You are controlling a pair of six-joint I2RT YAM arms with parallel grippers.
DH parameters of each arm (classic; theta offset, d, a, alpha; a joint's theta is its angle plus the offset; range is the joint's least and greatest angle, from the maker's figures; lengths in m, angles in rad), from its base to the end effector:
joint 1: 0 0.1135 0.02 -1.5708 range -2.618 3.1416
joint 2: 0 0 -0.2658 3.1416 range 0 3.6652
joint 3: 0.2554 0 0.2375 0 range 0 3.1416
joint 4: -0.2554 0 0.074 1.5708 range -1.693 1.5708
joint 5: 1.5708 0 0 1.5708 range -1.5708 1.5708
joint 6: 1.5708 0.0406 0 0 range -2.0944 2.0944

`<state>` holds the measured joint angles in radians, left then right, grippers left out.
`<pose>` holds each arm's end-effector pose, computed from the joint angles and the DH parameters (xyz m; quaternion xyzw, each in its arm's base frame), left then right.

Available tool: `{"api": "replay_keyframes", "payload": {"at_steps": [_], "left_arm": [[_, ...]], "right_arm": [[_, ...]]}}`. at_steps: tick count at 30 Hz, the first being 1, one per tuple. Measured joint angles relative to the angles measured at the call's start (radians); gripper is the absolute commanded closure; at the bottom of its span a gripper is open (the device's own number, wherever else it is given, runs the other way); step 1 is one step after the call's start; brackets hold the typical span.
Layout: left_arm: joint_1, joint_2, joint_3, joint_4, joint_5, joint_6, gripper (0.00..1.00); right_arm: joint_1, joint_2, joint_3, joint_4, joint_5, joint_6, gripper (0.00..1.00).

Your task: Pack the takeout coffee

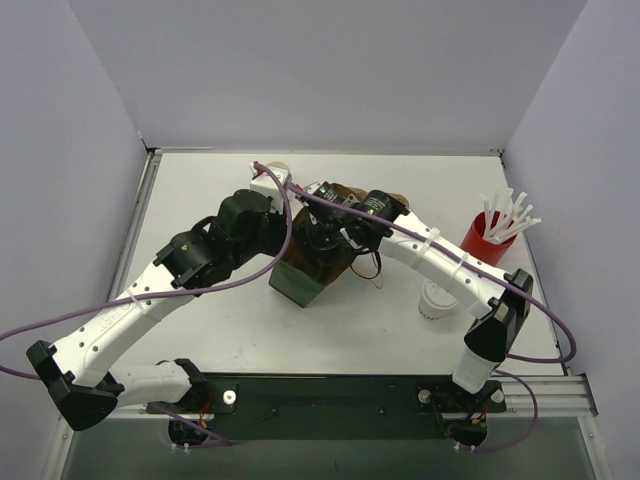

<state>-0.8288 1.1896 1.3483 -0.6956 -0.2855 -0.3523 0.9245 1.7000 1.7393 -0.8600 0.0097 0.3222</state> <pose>0.1676 -0.1659 0.3980 0.1348 0.8528 -0.1697 0.4752 0.2169 0.2869 0.3622 -0.2743 0.8891 0.2102 0.3001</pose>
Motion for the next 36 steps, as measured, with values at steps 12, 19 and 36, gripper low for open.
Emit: {"api": "replay_keyframes", "payload": {"at_steps": [12,19,36], "left_arm": [[-0.021,0.016,-0.007,-0.045,0.005,-0.053,1.0],[-0.021,0.019,-0.012,-0.054,0.006,-0.105,1.0],[-0.021,-0.003,-0.034,-0.047,0.0,-0.224,1.0]], "right_arm": [[0.0,-0.008,0.05,0.026,-0.024,0.032,0.29],[-0.004,-0.064,0.073,0.037,-0.019,0.078,0.3],[-0.087,-0.267,-0.037,-0.038,0.205,0.382,0.41]]}}
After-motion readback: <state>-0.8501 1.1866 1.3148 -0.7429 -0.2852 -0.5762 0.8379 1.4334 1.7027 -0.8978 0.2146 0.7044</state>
